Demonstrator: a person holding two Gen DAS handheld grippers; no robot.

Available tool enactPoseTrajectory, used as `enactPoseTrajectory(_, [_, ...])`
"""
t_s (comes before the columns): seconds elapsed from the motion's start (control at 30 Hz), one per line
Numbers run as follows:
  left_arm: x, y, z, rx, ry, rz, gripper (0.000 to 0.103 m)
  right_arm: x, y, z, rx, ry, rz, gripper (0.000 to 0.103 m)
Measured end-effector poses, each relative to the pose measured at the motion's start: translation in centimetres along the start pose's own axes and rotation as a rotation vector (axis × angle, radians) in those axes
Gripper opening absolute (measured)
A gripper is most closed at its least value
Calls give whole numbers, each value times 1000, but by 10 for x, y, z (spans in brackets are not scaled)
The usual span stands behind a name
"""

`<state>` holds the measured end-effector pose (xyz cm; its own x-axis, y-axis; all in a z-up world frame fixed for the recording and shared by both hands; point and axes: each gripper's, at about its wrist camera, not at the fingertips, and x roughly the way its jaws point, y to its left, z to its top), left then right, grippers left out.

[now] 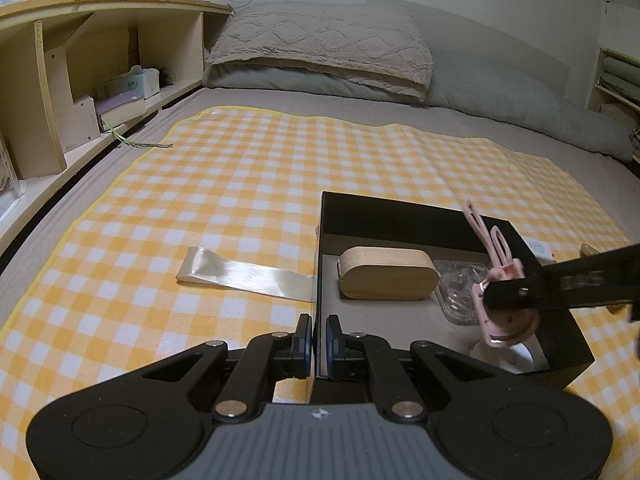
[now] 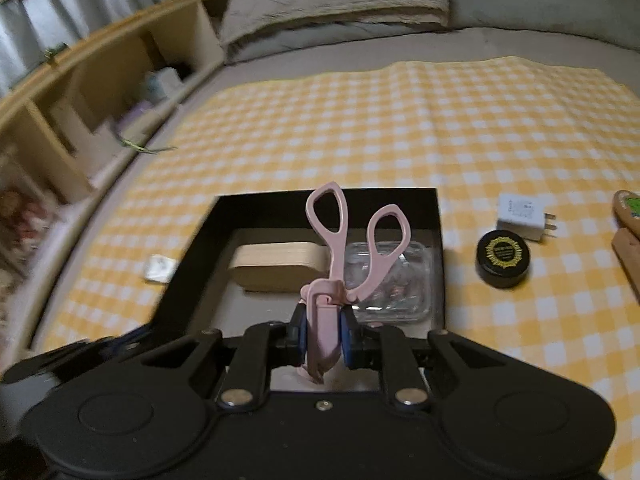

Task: Organize rigid objects
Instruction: 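Lower the pink scissors into the black box and release them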

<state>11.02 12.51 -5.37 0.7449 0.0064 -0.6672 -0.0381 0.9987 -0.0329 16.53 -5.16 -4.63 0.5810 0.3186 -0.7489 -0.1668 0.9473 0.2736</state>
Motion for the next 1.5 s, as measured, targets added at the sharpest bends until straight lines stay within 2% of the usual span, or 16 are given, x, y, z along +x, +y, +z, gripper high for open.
enactPoseTrajectory(0.13, [0, 0, 0, 0, 1, -2, 7, 15, 4, 1, 0, 26, -76, 17])
enactPoseTrajectory(0.23, [0, 0, 0, 0, 1, -2, 7, 21, 6, 3, -4, 46, -94, 24])
enactPoseTrajectory(0.5, [1, 0, 0, 0, 1, -2, 7, 13, 1, 7, -18, 102, -48, 30])
enactPoseTrajectory(0.63, [1, 0, 0, -1, 2, -1, 7, 1, 2, 9, -62, 125, -16, 42])
enactPoseTrajectory(0.67, [1, 0, 0, -1, 2, 0, 7, -2, 3, 10, -74, 127, -11, 42])
enactPoseTrajectory(0.77, [2, 0, 0, 0, 2, 3, 7, -8, 6, 14, -128, 141, -18, 41])
enactPoseTrajectory(0.83, [1, -1, 0, 0, 3, 6, 7, -5, 7, 16, -147, 168, -27, 30])
enactPoseTrajectory(0.97, [1, 0, 0, 1, 2, 6, 7, 6, 8, 16, -145, 196, 8, 27])
enactPoseTrajectory(1.13, [1, 1, -1, -4, 1, 3, 7, 20, 23, 16, -158, 230, 36, 15])
enactPoseTrajectory(1.37, [1, 3, -1, -11, 1, -3, 7, 13, 22, 25, -187, 231, 35, 16])
enactPoseTrajectory(1.5, [1, 3, -1, -9, 1, -1, 7, -4, 20, 31, -221, 225, 38, 22])
